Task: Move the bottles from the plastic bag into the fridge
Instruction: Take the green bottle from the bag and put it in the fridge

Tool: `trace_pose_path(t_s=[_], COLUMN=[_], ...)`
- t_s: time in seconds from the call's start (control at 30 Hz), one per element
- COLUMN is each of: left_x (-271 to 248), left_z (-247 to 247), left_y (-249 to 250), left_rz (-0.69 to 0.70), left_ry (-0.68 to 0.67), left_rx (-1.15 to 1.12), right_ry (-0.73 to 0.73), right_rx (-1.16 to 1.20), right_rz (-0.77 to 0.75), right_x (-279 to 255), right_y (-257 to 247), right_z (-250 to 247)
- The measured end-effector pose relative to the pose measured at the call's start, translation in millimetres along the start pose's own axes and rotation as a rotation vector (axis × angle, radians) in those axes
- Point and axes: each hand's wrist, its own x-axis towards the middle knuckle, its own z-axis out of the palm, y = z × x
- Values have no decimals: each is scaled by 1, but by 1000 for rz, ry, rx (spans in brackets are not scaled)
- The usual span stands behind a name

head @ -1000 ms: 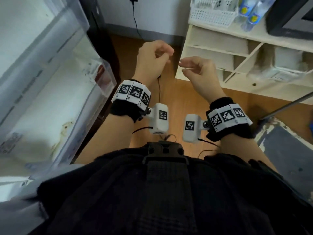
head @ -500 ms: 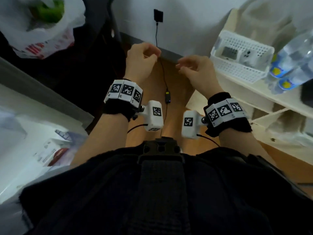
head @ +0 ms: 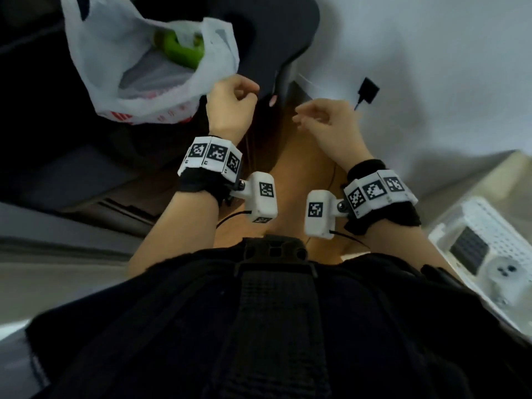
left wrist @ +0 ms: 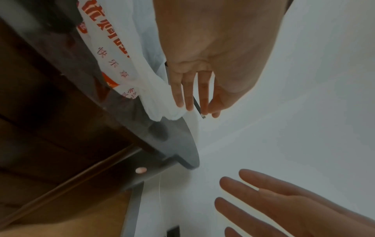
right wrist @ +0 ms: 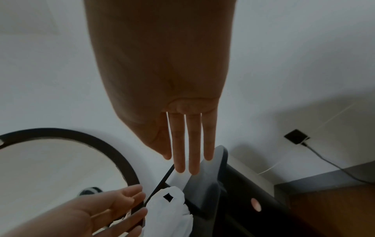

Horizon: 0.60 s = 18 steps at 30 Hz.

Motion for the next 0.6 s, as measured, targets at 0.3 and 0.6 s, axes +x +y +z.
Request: trace_pose_path(t_s=[0.3,0.6], left_x=[125,213], left_z=[-51,-70], left_y=[-44,-73], left_rz=[-251,-570], left_ry=[254,81], left_rx=[64,83], right_ry=[-230,-677], right_rx=[97,-289], right_rz=[-180,-186], right_x=[162,276], right_y=[-46,-67], right_z=[59,132])
